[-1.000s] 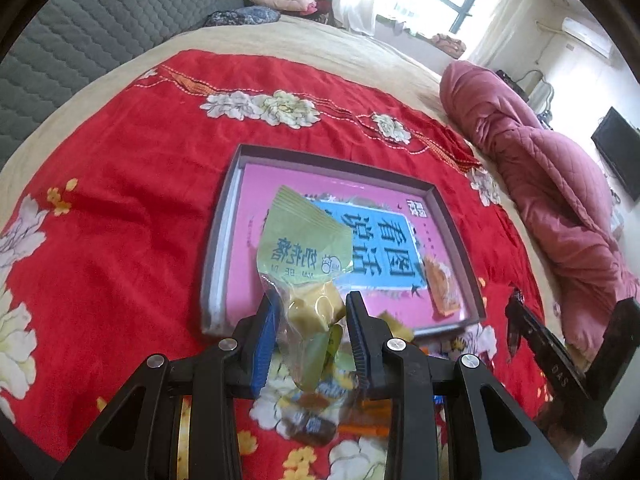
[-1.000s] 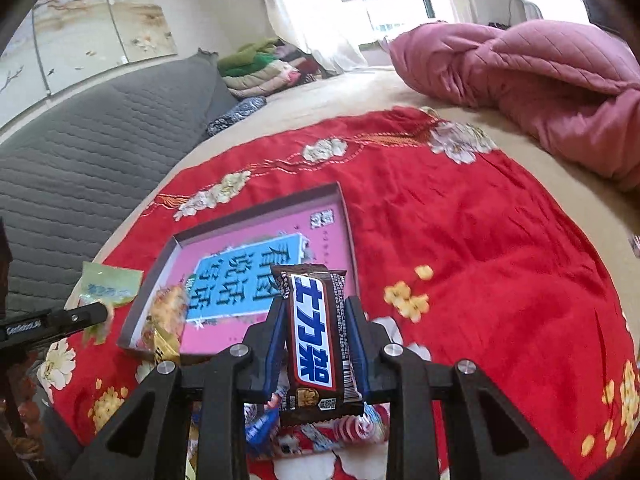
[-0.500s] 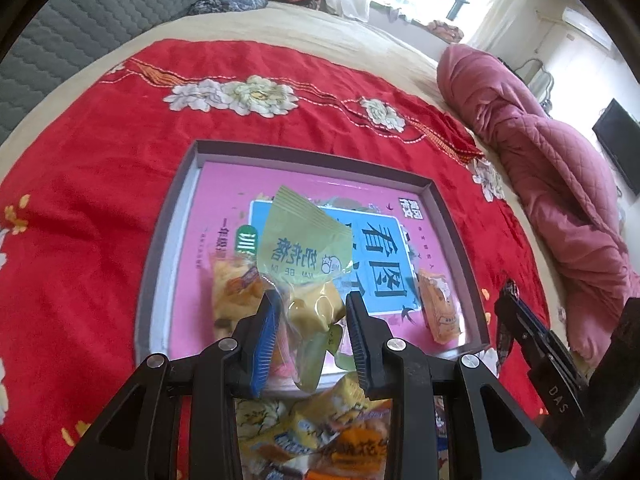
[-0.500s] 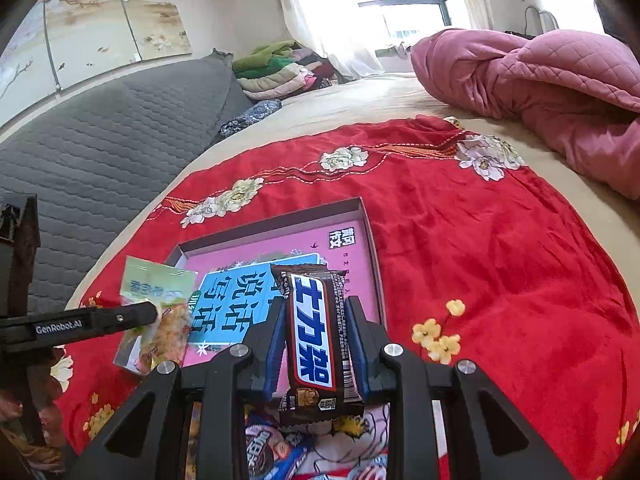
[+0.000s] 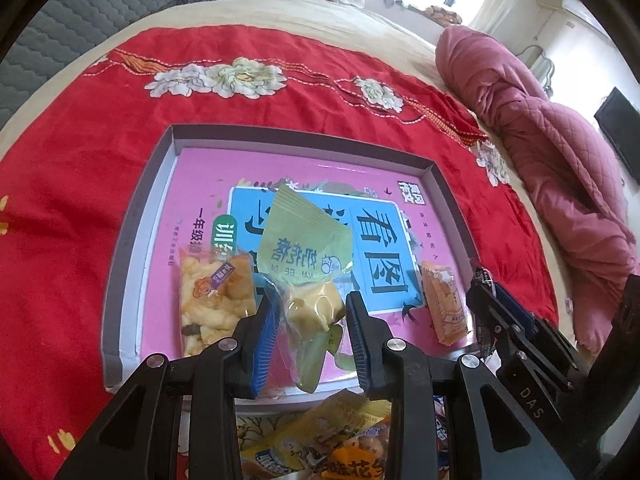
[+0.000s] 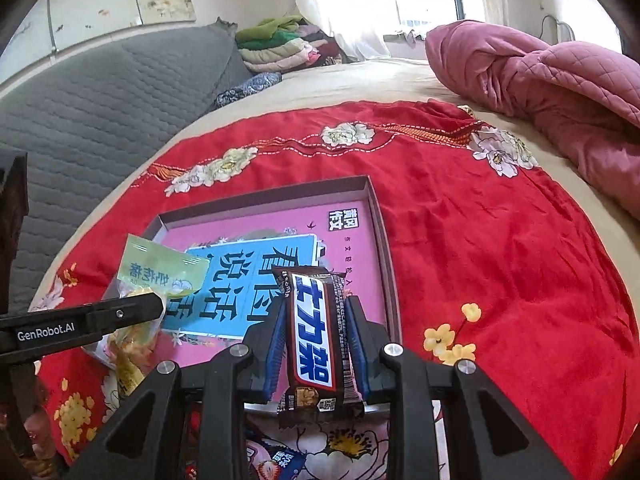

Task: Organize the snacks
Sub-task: 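Carry the chocolate bar with the right gripper while the left carries the green bag over the tray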

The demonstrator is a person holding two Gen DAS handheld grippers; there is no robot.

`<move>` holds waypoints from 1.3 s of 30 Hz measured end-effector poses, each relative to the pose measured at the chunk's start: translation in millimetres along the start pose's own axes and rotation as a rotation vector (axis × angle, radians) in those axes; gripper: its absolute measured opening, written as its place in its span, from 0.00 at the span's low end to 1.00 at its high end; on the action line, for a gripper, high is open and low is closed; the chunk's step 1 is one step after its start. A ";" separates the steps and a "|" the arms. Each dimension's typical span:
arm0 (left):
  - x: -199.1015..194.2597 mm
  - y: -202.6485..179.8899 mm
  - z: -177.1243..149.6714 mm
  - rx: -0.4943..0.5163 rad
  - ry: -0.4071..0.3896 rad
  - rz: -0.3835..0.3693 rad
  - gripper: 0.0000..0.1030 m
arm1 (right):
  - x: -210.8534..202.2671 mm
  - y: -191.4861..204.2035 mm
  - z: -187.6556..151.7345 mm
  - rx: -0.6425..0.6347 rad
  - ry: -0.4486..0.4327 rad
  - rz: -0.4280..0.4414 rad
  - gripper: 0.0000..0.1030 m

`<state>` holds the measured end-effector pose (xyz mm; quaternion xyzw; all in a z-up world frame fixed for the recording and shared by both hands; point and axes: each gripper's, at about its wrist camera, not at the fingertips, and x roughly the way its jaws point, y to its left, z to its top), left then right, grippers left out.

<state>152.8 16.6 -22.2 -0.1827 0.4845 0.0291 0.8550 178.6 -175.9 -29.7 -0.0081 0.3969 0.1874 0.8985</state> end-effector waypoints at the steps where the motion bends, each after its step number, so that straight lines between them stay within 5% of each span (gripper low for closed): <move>1: 0.8 0.0 0.4 0.000 0.002 0.001 0.34 | 1.1 0.8 0.2 -0.004 0.003 -0.003 0.28; 39: 8.6 -2.5 0.5 0.003 0.021 0.011 0.34 | 14.1 -4.8 -3.4 0.030 0.053 -0.010 0.31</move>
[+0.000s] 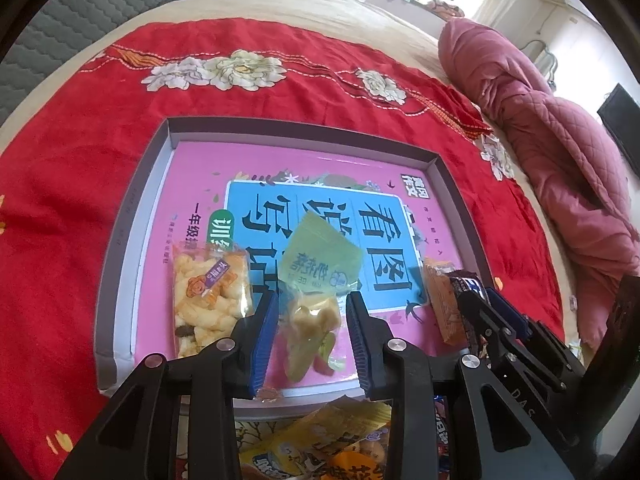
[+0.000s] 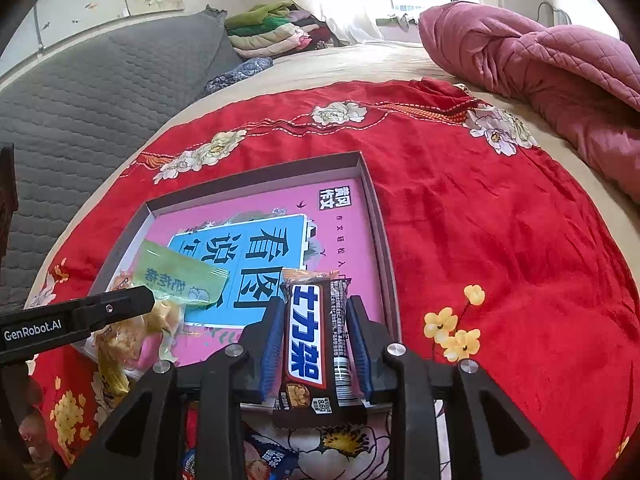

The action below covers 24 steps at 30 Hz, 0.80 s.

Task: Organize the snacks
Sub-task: 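Carry the chocolate bar with the right gripper while the left carries the green bag over the tray, then lower the chocolate bar into the tray and open the right gripper while the left releases the green bag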

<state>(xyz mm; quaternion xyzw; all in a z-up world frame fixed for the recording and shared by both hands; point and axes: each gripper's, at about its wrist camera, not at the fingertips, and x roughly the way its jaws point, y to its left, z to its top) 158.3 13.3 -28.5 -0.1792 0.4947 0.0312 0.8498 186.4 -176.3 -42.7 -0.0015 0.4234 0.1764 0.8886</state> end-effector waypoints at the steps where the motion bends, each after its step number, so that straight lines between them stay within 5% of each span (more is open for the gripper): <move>1: -0.6 0.2 0.1 -0.001 0.000 0.002 0.34 | -0.5 0.0 -0.1 0.002 -0.002 0.001 0.31; 24: -22.4 -6.6 3.5 0.037 -0.043 0.028 0.47 | -12.8 -5.1 4.6 0.046 -0.052 0.025 0.48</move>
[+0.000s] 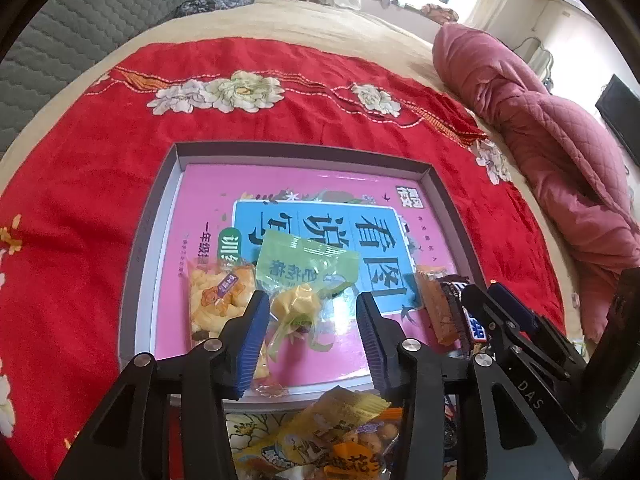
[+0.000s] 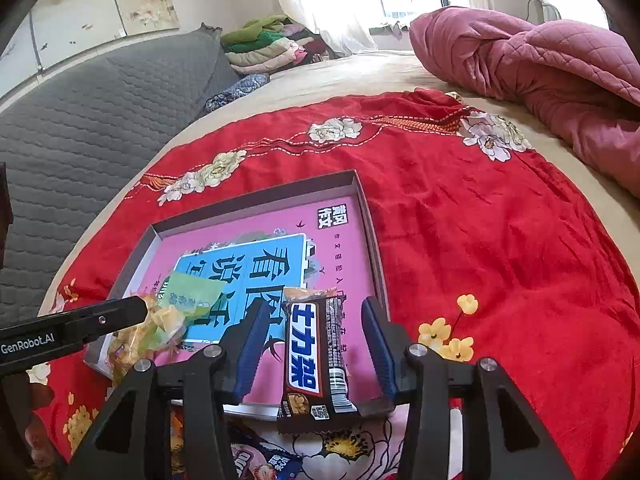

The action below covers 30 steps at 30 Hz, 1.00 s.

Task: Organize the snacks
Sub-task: 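Lower the chocolate bar into the tray and open the right gripper while the left releases the green bag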

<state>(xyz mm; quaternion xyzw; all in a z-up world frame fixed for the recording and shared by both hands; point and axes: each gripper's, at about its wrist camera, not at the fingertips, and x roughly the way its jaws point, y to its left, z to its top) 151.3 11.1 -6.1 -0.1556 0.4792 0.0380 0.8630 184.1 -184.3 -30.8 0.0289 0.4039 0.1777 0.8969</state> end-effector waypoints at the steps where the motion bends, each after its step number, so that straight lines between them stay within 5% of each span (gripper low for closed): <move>1: -0.9 0.0 0.5 0.002 -0.002 0.003 0.49 | -0.8 -0.3 0.5 0.002 -0.004 0.004 0.50; 30: -49.5 6.4 -2.4 0.014 -0.071 0.040 0.56 | -50.0 -8.8 -1.8 0.033 -0.123 0.050 0.62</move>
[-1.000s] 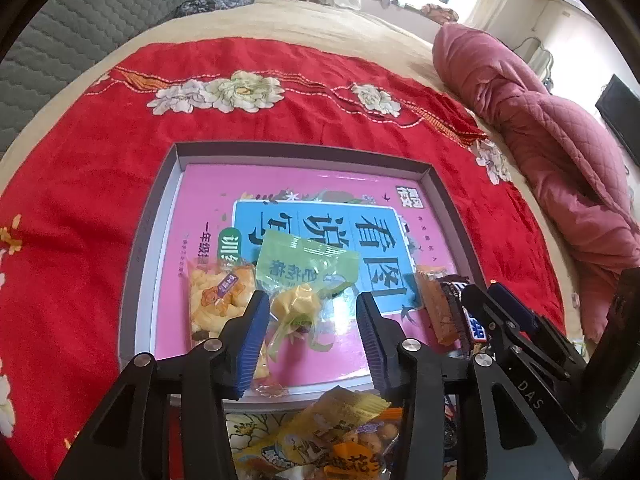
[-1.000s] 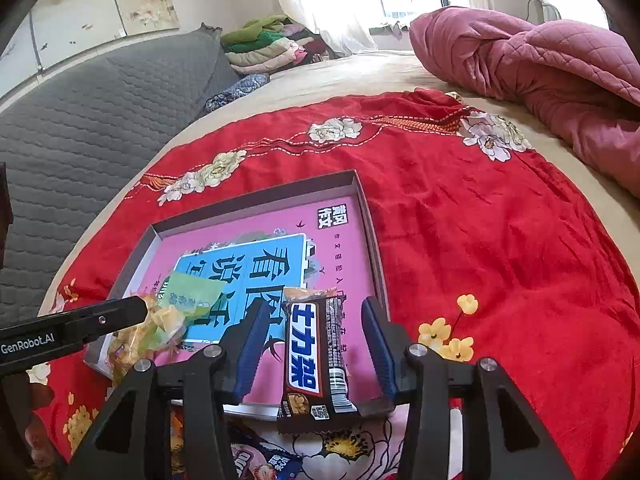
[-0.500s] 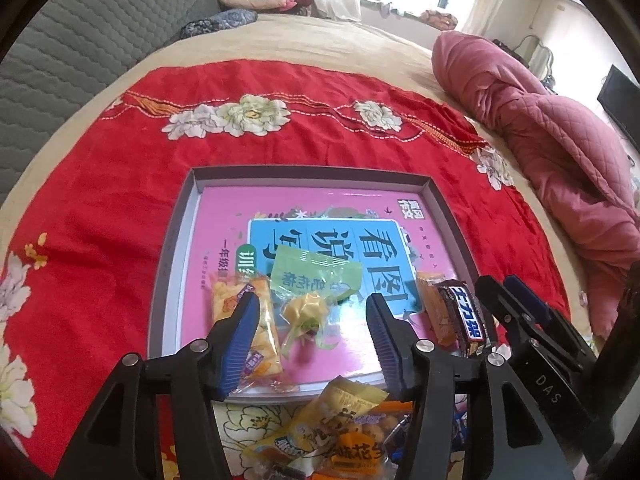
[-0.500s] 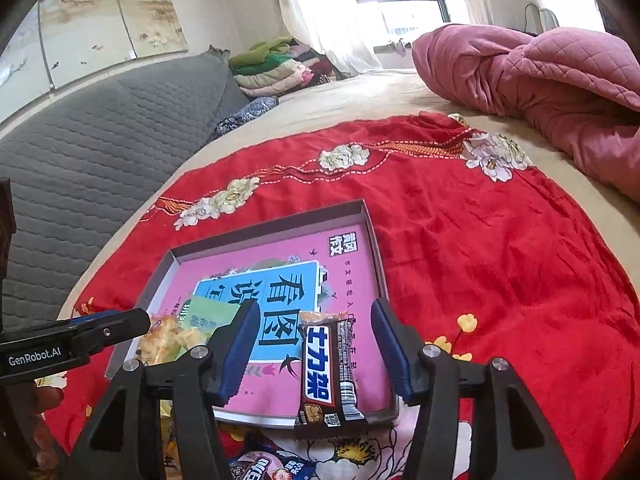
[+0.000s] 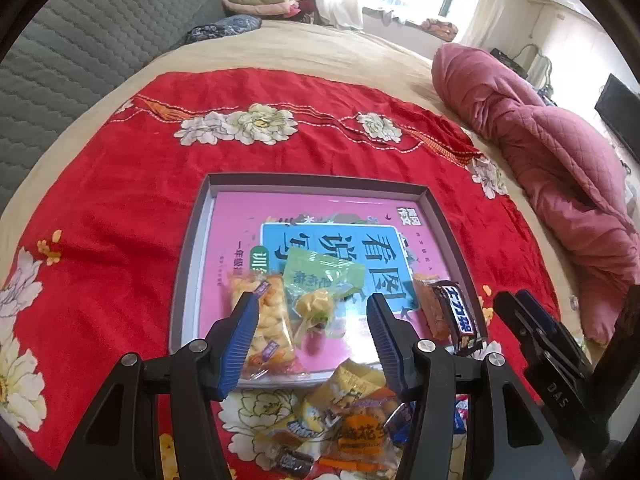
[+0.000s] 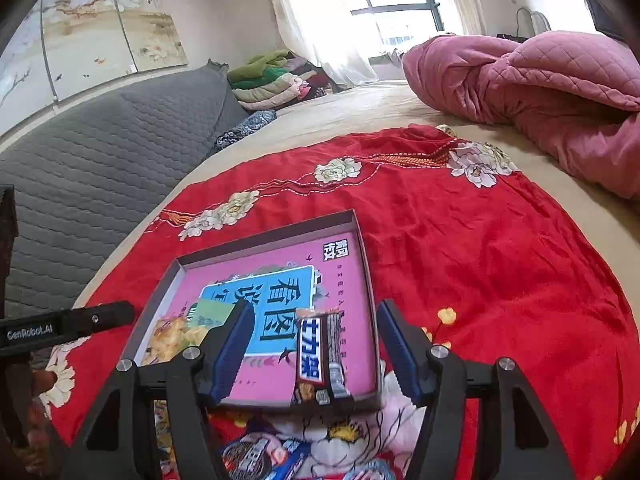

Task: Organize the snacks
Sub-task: 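Lower the chocolate bar into the tray and open the right gripper while the left releases the green bag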

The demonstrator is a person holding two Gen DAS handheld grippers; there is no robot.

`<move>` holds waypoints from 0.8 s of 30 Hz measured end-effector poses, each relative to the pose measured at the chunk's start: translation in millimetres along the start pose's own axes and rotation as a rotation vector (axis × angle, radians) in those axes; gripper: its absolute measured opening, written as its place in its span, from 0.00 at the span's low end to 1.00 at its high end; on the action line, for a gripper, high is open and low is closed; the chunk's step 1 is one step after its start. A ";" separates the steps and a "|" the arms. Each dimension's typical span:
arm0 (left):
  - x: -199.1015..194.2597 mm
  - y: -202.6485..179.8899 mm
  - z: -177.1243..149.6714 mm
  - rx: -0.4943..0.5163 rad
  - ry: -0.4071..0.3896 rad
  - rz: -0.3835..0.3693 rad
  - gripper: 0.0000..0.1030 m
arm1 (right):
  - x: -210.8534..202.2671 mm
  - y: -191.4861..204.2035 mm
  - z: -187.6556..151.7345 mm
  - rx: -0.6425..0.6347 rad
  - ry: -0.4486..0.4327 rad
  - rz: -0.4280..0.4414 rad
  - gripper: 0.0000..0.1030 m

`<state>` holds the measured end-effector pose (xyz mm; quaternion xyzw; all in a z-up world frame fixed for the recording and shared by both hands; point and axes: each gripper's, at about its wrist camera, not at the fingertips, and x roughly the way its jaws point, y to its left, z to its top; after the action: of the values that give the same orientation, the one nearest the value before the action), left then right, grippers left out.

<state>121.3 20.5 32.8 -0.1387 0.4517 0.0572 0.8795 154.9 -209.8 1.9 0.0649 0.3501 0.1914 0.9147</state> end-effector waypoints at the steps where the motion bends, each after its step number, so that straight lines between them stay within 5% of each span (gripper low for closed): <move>1: -2.3 2.1 -1.3 -0.003 0.001 0.000 0.57 | -2.4 0.4 -0.6 -0.001 0.000 0.001 0.63; 24: -9.1 41.2 -42.3 0.018 0.081 -0.004 0.61 | -43.2 -2.3 -24.1 0.062 0.041 -0.028 0.66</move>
<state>73.8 47.6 8.8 -0.1339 0.4873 0.0459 0.8617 110.2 -229.3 10.0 0.0845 0.3752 0.1689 0.9075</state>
